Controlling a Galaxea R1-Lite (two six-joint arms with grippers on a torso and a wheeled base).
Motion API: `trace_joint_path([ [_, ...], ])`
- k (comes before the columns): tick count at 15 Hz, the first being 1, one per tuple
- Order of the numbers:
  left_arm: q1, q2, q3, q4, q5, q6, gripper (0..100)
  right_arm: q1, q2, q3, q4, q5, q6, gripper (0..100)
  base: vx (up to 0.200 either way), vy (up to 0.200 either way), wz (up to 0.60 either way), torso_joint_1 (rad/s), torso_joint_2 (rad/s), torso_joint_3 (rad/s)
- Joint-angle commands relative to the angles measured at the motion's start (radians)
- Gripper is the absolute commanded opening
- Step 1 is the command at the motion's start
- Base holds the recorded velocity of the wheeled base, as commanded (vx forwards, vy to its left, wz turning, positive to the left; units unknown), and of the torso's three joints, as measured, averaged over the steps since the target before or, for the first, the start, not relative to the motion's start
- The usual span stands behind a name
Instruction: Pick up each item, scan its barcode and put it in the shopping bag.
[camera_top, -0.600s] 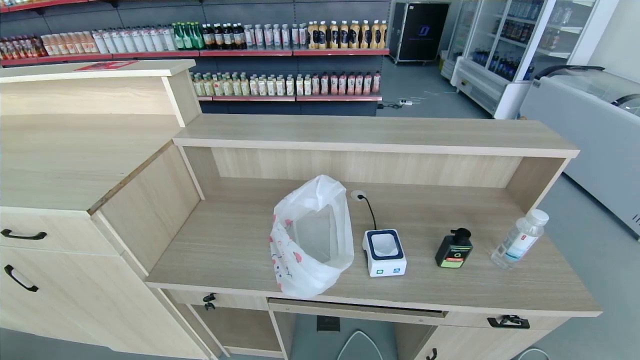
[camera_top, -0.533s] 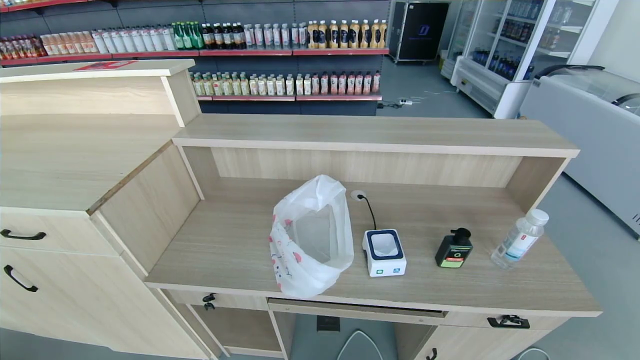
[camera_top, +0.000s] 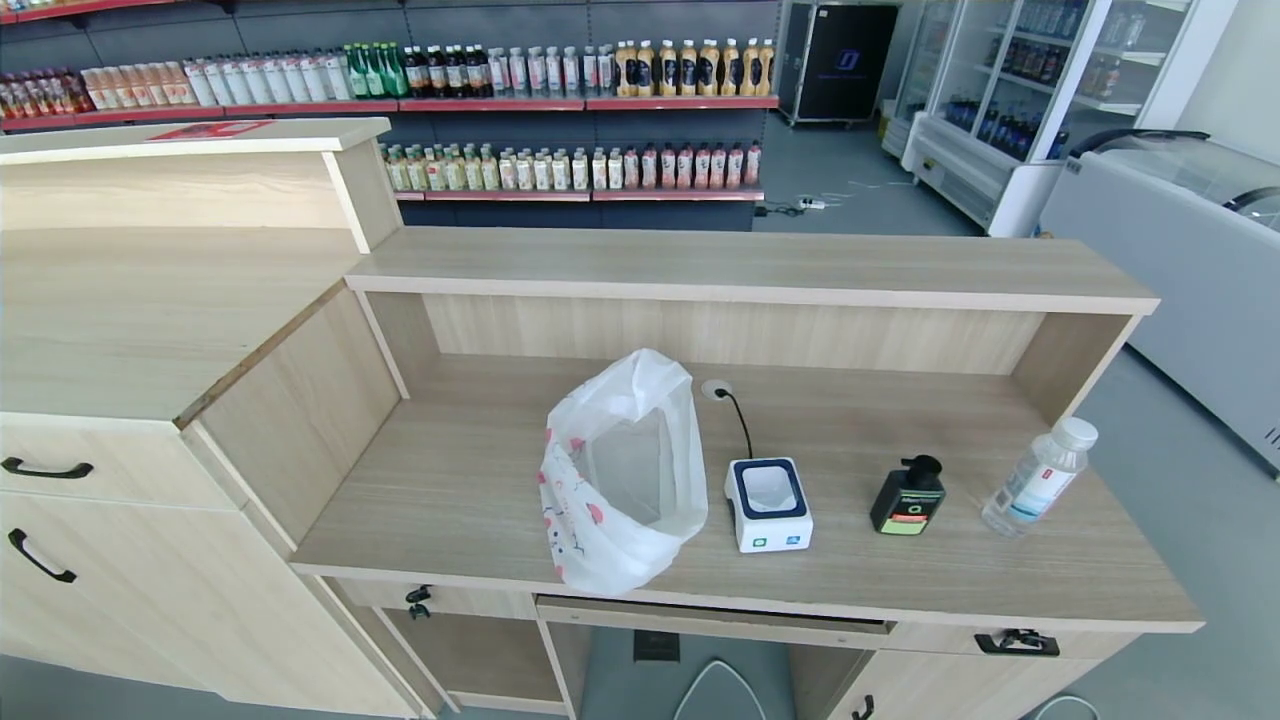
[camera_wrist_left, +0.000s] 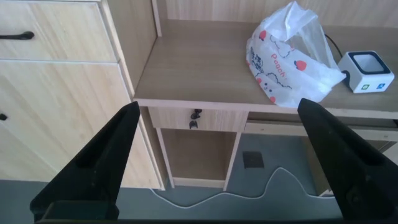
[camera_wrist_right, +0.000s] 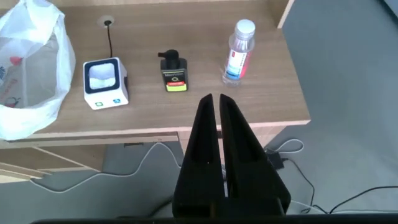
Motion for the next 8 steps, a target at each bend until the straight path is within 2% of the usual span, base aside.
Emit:
trace_joint_path([
  [1,0.000,0.000,0.000,0.000,0.000,0.000,100,-0.021,0.173,-0.019,-0.017,-0.005,0.010,0,0.000,0.000,0.00,0.000,0.00,0.000],
  [3,0.000,0.000,0.000,0.000,0.000,0.000,100,-0.032,0.221,-0.027,-0.018,0.005,0.006,0,0.000,0.000,0.00,0.000,0.00,0.000],
  [4,0.000,0.000,0.000,0.000,0.000,0.000,100,-0.034,0.276,-0.025,-0.020,0.047,-0.008,0,0.000,0.000,0.00,0.000,0.00,0.000],
  [6,0.000,0.000,0.000,0.000,0.000,0.000,100,-0.043,0.353,-0.002,-0.089,0.084,-0.011,0,0.000,0.000,0.00,0.000,0.00,0.000],
  [7,0.000,0.000,0.000,0.000,0.000,0.001,100,-0.080,0.388,0.008,-0.132,0.122,-0.031,100,0.000,0.000,0.00,0.000,0.00,0.000],
  [8,0.000,0.000,0.000,0.000,0.000,0.001,100,-0.116,0.443,0.010,-0.164,0.150,-0.069,100,0.000,0.000,0.00,0.000,0.00,0.000],
])
